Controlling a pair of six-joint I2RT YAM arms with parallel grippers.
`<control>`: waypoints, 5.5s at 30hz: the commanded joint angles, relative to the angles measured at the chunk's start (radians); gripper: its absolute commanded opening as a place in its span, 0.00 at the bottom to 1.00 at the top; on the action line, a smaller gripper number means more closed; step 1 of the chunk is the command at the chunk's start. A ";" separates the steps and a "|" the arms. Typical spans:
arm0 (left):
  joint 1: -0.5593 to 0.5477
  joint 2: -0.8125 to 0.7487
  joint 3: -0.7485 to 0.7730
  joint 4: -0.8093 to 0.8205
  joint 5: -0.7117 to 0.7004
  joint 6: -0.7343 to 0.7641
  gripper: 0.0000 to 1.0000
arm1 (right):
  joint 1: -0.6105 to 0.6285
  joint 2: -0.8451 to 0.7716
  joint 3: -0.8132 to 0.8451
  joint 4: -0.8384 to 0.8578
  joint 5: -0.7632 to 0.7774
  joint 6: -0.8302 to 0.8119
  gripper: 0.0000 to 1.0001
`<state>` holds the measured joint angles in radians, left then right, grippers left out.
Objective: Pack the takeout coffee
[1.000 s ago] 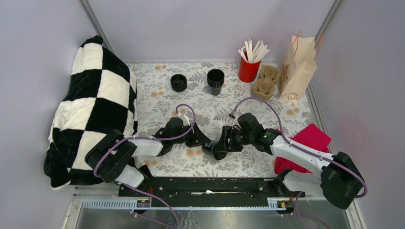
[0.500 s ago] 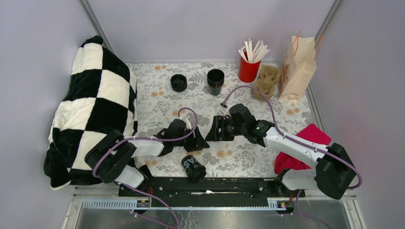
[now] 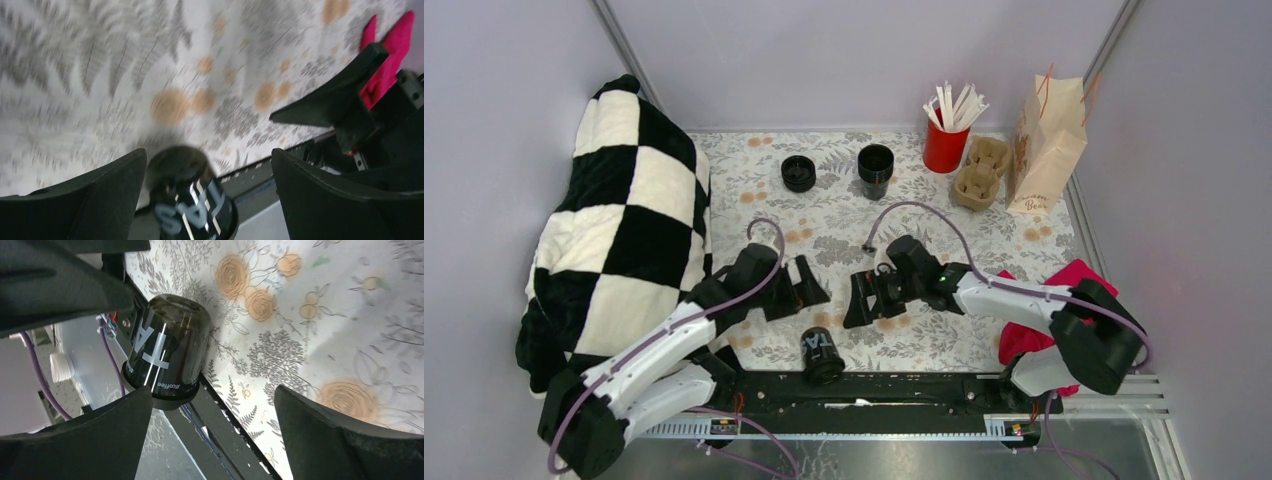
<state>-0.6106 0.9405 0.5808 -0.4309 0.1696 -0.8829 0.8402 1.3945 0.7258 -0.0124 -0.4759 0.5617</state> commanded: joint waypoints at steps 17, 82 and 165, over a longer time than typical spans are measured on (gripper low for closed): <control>-0.082 -0.050 -0.151 -0.132 0.197 -0.190 0.99 | 0.103 0.105 -0.073 0.274 0.010 0.237 0.96; 0.070 0.880 -0.111 1.929 0.285 -1.414 0.48 | -0.002 -0.172 0.287 -0.199 0.552 -0.082 0.91; 0.162 0.217 0.296 0.216 0.307 0.167 0.99 | -0.617 0.042 0.493 -1.067 0.480 -0.323 0.98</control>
<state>-0.4450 1.1625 0.8234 -0.2234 0.4915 -0.7483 0.2260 1.4662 1.1767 -1.0645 0.0143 0.2504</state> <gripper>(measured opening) 0.988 0.930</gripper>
